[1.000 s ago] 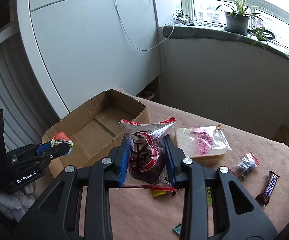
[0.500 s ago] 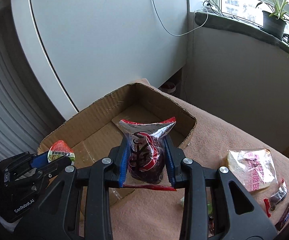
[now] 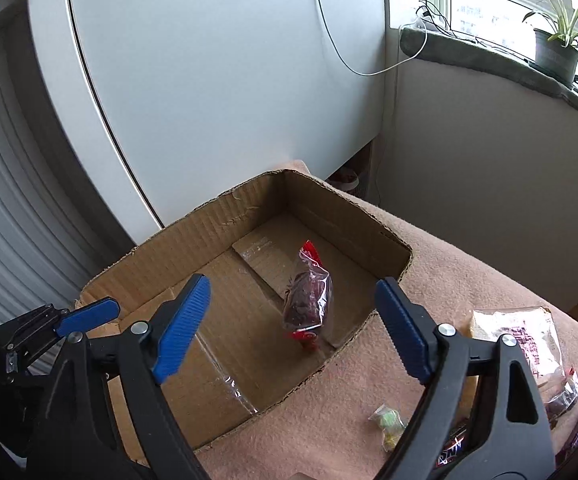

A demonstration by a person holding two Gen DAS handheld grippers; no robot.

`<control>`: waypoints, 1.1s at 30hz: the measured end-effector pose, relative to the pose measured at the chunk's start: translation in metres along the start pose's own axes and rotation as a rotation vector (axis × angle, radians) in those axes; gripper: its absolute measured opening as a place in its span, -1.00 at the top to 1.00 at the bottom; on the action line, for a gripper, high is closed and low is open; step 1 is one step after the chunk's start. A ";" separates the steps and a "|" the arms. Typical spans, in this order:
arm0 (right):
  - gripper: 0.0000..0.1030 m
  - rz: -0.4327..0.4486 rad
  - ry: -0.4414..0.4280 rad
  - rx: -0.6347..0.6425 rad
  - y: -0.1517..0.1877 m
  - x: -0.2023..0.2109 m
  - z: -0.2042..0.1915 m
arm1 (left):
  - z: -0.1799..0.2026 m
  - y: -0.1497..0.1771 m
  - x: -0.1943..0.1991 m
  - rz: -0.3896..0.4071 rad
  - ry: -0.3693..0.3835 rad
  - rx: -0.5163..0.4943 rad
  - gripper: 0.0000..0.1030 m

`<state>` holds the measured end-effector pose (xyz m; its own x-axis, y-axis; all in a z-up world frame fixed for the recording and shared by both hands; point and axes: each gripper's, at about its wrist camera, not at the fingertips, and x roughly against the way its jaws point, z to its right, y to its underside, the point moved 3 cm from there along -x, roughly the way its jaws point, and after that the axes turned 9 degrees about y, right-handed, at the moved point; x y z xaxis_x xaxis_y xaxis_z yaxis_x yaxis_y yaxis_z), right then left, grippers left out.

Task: Organize snacks
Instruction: 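Carry both snacks to the cardboard box and open both grippers to drop them, then move both tools back over the remaining snacks on the table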

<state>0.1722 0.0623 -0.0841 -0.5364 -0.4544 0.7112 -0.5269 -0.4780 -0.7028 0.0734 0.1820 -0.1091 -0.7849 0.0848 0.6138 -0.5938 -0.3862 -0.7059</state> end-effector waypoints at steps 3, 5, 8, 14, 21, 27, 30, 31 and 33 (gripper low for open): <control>-0.69 0.008 0.005 -0.012 0.000 0.007 0.006 | 0.002 0.000 0.004 0.008 0.001 -0.003 0.03; -0.69 0.014 0.009 -0.021 0.001 0.012 0.010 | 0.005 0.000 0.005 0.012 0.003 -0.009 0.03; -0.69 0.025 0.013 -0.037 0.004 0.024 0.020 | 0.011 0.001 0.007 0.018 0.014 -0.019 0.03; -0.69 0.068 0.045 -0.057 0.017 0.063 0.043 | 0.033 0.005 0.013 0.036 0.057 -0.039 0.03; -0.69 0.084 0.116 -0.115 0.052 0.112 0.099 | 0.069 0.013 0.013 0.028 0.128 -0.087 0.03; -0.69 0.068 0.193 -0.198 0.094 0.149 0.158 | 0.098 0.025 0.003 -0.006 0.187 -0.120 0.03; -0.69 0.049 0.231 -0.227 0.116 0.160 0.182 | 0.114 0.032 -0.003 -0.030 0.217 -0.140 0.03; -0.69 0.040 0.243 -0.237 0.123 0.162 0.188 | 0.119 0.034 -0.005 -0.037 0.225 -0.149 0.03; -0.69 0.020 0.259 -0.263 0.138 0.167 0.203 | 0.130 0.038 -0.010 -0.055 0.246 -0.170 0.03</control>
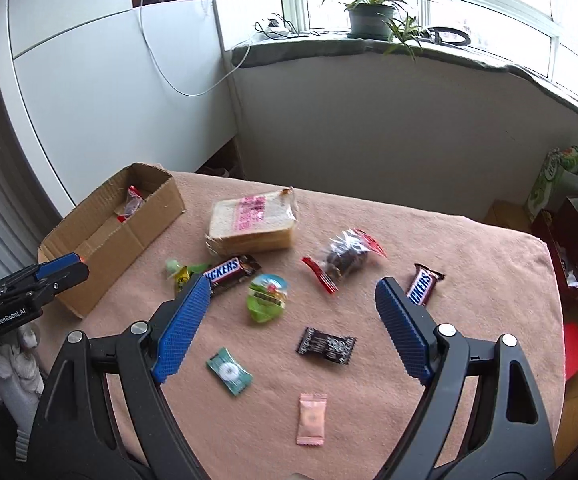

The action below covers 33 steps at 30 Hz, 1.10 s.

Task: Organize snacks
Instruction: 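Move both tools back over the remaining snacks on the table, then grasp the pink wrapped candy with the right gripper while the left gripper grasps the Snickers bar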

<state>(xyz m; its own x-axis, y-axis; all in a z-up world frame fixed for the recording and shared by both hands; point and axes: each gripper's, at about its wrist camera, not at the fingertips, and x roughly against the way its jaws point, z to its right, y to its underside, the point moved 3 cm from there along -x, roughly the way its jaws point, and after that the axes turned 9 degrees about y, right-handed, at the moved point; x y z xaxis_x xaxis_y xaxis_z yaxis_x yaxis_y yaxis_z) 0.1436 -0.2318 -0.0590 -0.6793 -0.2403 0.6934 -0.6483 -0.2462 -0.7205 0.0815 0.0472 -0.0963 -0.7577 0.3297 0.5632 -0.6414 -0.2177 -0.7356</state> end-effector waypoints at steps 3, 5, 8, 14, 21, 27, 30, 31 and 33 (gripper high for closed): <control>-0.69 -0.028 0.021 -0.033 0.018 0.000 0.023 | 0.013 0.002 -0.011 -0.023 0.023 -0.026 0.03; -0.69 -0.045 0.034 -0.044 0.029 0.000 0.032 | 0.018 0.002 -0.017 -0.034 0.034 -0.035 0.03; -0.69 -0.075 0.037 -0.054 0.047 -0.001 0.039 | 0.025 0.001 -0.027 -0.050 0.049 -0.047 0.03; -0.69 -0.122 0.045 -0.057 0.076 -0.007 0.037 | 0.037 -0.002 -0.053 -0.096 0.065 -0.089 0.03; -0.39 -0.164 0.032 -0.049 0.095 -0.018 0.028 | 0.047 -0.003 -0.092 -0.171 0.076 -0.149 0.14; -0.20 -0.179 0.017 -0.053 0.099 -0.022 0.025 | 0.047 -0.007 -0.121 -0.218 0.051 -0.185 0.20; -0.19 -0.180 0.016 -0.034 0.100 -0.023 0.021 | 0.044 -0.007 -0.134 -0.243 0.038 -0.193 0.20; -0.16 -0.181 0.018 -0.028 0.100 -0.024 0.019 | 0.044 -0.007 -0.137 -0.251 0.039 -0.196 0.20; -0.06 -0.189 0.013 -0.022 0.101 -0.027 0.017 | 0.045 -0.006 -0.143 -0.264 0.037 -0.206 0.20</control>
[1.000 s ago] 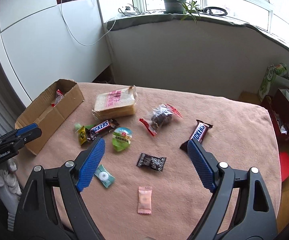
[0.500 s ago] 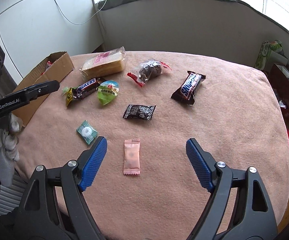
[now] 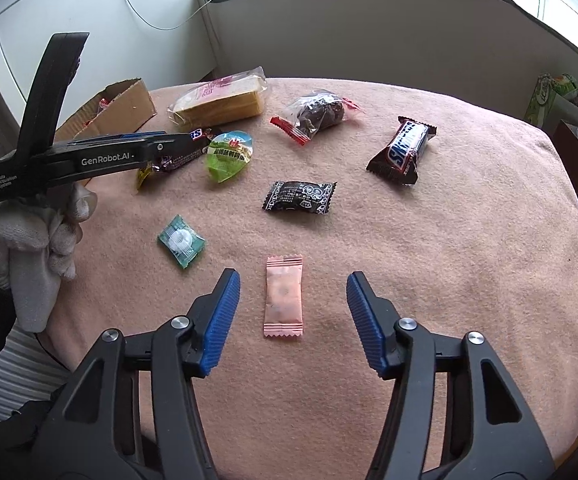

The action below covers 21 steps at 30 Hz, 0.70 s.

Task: Organize snacks
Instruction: 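Grasp the pink wrapped candy with the right gripper while the left gripper grasps the Snickers bar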

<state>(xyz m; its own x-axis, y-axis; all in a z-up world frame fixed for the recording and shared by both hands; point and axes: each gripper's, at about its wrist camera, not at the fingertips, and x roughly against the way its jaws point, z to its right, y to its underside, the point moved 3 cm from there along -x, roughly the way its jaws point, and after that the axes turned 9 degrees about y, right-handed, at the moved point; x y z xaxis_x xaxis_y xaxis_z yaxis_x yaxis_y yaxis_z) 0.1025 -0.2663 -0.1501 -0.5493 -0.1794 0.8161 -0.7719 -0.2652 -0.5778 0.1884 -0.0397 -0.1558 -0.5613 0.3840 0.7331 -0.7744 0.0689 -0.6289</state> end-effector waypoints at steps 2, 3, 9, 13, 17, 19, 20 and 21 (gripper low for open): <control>-0.04 -0.012 -0.003 0.001 0.001 -0.004 -0.002 | 0.000 0.001 -0.005 -0.012 -0.001 -0.005 0.24; -0.03 -0.019 -0.003 0.003 0.001 -0.006 -0.003 | 0.000 0.001 -0.007 -0.017 -0.003 -0.006 0.36; 0.11 -0.040 0.018 0.037 0.002 -0.016 -0.012 | 0.005 0.003 -0.015 -0.032 0.000 -0.023 0.47; 0.24 -0.040 0.028 0.043 0.001 -0.018 -0.011 | 0.006 0.002 -0.019 -0.035 -0.004 -0.036 0.47; 0.53 -0.040 0.046 0.066 0.002 -0.019 -0.011 | 0.007 0.000 -0.021 -0.032 0.002 -0.037 0.47; 0.60 -0.041 0.043 0.062 0.002 -0.018 -0.010 | 0.007 0.000 -0.020 -0.030 0.006 -0.037 0.47; 0.60 -0.042 0.040 0.059 0.002 -0.019 -0.009 | 0.008 0.000 -0.020 -0.030 0.009 -0.039 0.47; 0.60 -0.042 0.038 0.056 0.002 -0.018 -0.009 | 0.008 0.001 -0.019 -0.029 0.010 -0.042 0.47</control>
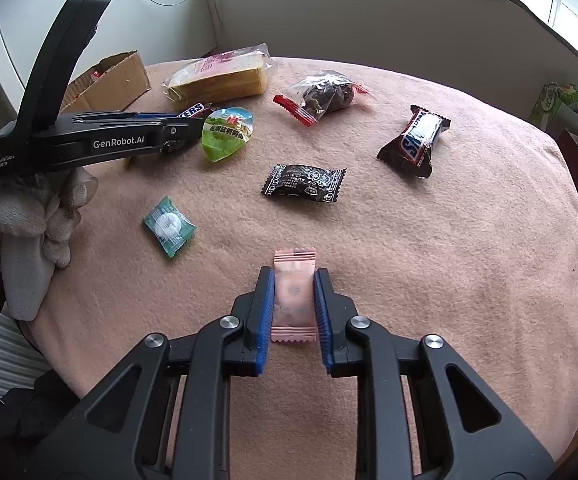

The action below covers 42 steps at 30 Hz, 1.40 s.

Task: Organize snacks
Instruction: 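Grasp the pink wrapped candy with the right gripper while the left gripper grasps the Snickers bar, then carry both snacks into the cardboard box and open both grippers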

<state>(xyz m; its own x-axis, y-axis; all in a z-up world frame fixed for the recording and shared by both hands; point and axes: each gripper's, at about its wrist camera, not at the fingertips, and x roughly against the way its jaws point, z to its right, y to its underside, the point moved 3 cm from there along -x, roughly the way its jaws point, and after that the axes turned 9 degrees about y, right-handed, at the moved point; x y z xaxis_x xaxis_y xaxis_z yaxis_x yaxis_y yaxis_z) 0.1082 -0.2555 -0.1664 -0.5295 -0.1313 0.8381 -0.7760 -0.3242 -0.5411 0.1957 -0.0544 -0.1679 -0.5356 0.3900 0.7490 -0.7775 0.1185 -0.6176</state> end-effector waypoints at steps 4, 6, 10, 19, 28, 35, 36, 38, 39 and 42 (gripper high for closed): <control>0.60 0.006 -0.010 -0.019 0.000 0.003 0.003 | 0.003 0.001 0.006 0.011 0.008 -0.006 0.47; 0.61 0.012 -0.012 -0.026 0.000 0.006 0.005 | 0.004 0.002 0.009 0.020 0.014 -0.001 0.47; 0.61 0.032 -0.008 -0.036 -0.001 0.016 0.008 | 0.008 0.002 0.019 0.042 0.025 -0.001 0.47; 0.61 0.089 -0.009 -0.035 -0.012 0.040 0.004 | 0.008 0.002 0.052 0.105 0.037 0.015 0.47; 0.61 0.165 -0.047 0.014 -0.044 0.059 -0.026 | -0.006 0.009 0.093 0.178 0.002 0.057 0.47; 0.61 0.219 -0.086 0.075 -0.073 0.067 -0.062 | -0.031 0.024 0.125 0.229 -0.033 0.116 0.47; 0.61 0.223 -0.094 0.082 -0.076 0.068 -0.068 | -0.035 0.026 0.130 0.236 -0.039 0.124 0.47; 0.61 0.232 -0.109 0.094 -0.083 0.068 -0.078 | -0.043 0.031 0.139 0.249 -0.050 0.142 0.47; 0.60 0.237 -0.116 0.101 -0.087 0.068 -0.083 | -0.047 0.034 0.143 0.254 -0.057 0.150 0.47; 0.60 0.248 -0.146 0.122 -0.097 0.069 -0.100 | -0.059 0.042 0.157 0.275 -0.077 0.178 0.47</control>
<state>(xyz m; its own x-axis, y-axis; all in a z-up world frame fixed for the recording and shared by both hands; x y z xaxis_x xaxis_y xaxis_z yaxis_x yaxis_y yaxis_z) 0.1127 -0.1389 -0.0628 -0.6361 -0.3506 0.6873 -0.5774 -0.3746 -0.7255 0.0987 0.0652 -0.0903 -0.7514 0.3141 0.5802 -0.6421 -0.1460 -0.7526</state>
